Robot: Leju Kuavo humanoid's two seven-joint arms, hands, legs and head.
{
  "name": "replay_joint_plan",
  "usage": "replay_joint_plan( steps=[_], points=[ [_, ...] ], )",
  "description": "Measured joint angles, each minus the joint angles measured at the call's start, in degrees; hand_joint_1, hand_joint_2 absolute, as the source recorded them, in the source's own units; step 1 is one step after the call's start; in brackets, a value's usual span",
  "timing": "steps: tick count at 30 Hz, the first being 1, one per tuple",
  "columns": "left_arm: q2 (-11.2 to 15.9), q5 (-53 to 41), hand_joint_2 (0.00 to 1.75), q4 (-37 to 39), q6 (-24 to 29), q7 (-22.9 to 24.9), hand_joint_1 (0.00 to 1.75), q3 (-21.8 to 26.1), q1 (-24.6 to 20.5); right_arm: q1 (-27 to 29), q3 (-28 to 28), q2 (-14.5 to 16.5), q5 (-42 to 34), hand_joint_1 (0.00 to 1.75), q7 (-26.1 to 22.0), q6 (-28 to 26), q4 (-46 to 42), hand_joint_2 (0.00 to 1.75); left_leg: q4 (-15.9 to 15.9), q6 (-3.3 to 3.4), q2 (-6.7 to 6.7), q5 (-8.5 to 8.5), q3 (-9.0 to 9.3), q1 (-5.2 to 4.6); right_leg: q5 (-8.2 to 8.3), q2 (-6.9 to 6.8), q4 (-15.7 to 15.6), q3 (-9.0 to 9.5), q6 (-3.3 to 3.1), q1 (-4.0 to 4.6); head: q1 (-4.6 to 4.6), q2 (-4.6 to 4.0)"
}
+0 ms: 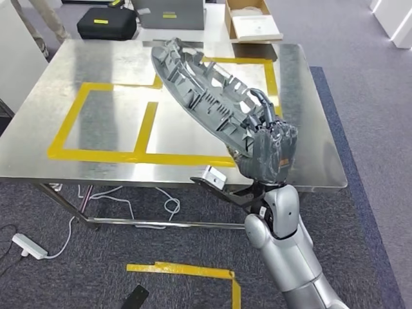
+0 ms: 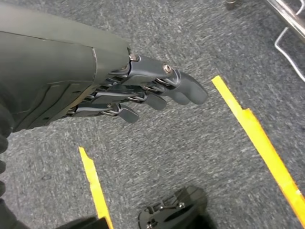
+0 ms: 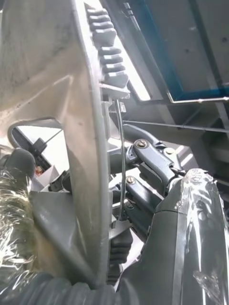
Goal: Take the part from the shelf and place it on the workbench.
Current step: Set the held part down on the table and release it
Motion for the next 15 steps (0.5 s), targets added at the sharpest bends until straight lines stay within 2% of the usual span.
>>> replay_joint_plan(
  steps=[3,4,5,7,8,9,10,12,13,14,15],
  points=[
    [-0.01,-0.01,1.75,0.01,-0.06,0.13,0.00,-0.42,0.01,-0.44,-0.20,0.00,0.87,1.75,0.49,-0.02,0.96,1.75,-0.67,1.18,-0.07,-0.75,0.49,0.06,-0.84,-0.13,0.54,-0.42,0.84,-0.10,0.16,0.00],
    [-0.03,-0.02,1.75,0.01,-0.10,0.13,0.00,-0.62,-0.05,-0.65,-0.27,0.00,1.03,1.75,0.63,-0.01,1.29,1.75,-0.77,1.51,-0.07,-0.91,0.71,0.16,-1.67,-0.17,2.22,-1.34,1.12,-0.13,0.28,0.00],
    [-0.06,-0.02,1.75,0.01,-0.14,0.13,0.00,-0.83,-0.13,-0.87,-0.36,0.00,1.21,1.75,0.79,0.00,1.67,1.75,-0.83,1.79,-0.07,-1.06,0.90,0.22,-2.86,-0.20,5.13,-3.02,1.34,-0.17,0.38,0.00],
    [-0.09,-0.02,1.75,0.01,-0.25,0.19,0.00,-1.14,-0.26,-1.24,-0.55,0.00,1.69,1.75,1.20,0.04,2.64,1.75,-0.82,2.16,-0.08,-1.45,1.16,0.18,-5.31,-0.23,13.15,-7.91,1.57,-0.17,0.50,0.00],
    [-0.09,-0.02,1.75,0.01,-0.29,0.29,0.00,-1.22,-0.24,-1.36,-0.68,0.00,1.96,1.75,1.47,0.06,3.27,1.75,-0.81,2.24,-0.11,-1.68,1.40,0.16,-5.57,-0.23,16.05,-10.06,1.59,-0.16,0.49,0.00],
    [-0.09,-0.02,1.75,0.01,-0.32,0.39,0.00,-1.28,-0.18,-1.46,-0.84,0.00,2.17,1.75,1.74,0.08,3.91,1.75,-0.81,2.26,-0.19,-1.99,1.75,0.14,-4.66,-0.23,16.99,-11.31,1.53,-0.16,0.51,0.00],
    [-0.09,-0.02,1.75,0.01,-0.34,0.49,0.00,-1.35,-0.13,-1.56,-1.03,0.00,2.32,1.75,1.99,0.10,4.53,1.75,-0.81,2.22,-0.30,-2.33,2.23,0.12,-2.60,-0.23,15.64,-11.41,1.38,-0.15,0.51,0.00],
    [-0.14,-0.02,1.75,0.01,-0.35,0.56,0.00,-1.53,-0.07,-1.82,-1.44,-0.01,2.47,1.75,2.27,0.11,5.54,1.75,-0.84,2.01,-0.50,-3.08,3.35,0.11,2.67,-0.25,8.59,-9.12,0.85,-0.07,0.50,0.00],
    [-0.16,-0.02,1.75,0.02,-0.37,0.57,0.00,-1.59,-0.11,-2.01,-1.57,-0.01,2.51,1.75,2.32,0.11,5.95,1.75,-0.84,1.80,-0.54,-3.40,3.72,0.04,4.28,-0.28,5.30,-7.68,0.61,0.07,0.46,0.00],
    [-0.18,-0.02,1.75,0.02,-0.38,0.60,0.00,-1.62,-0.16,-2.25,-1.62,-0.01,2.55,1.75,2.31,0.11,6.28,1.75,-0.84,1.56,-0.52,-3.61,3.86,-0.02,4.79,-0.30,2.91,-6.54,0.38,0.20,0.41,0.00],
    [-0.20,-0.01,1.75,0.03,-0.38,0.64,0.00,-1.62,-0.21,-2.44,-1.62,-0.01,2.59,1.75,2.30,0.11,6.56,1.75,-0.90,1.29,-0.48,-3.73,3.86,-0.07,4.48,-0.27,1.85,-5.91,0.22,0.33,0.33,0.00]
  ],
)
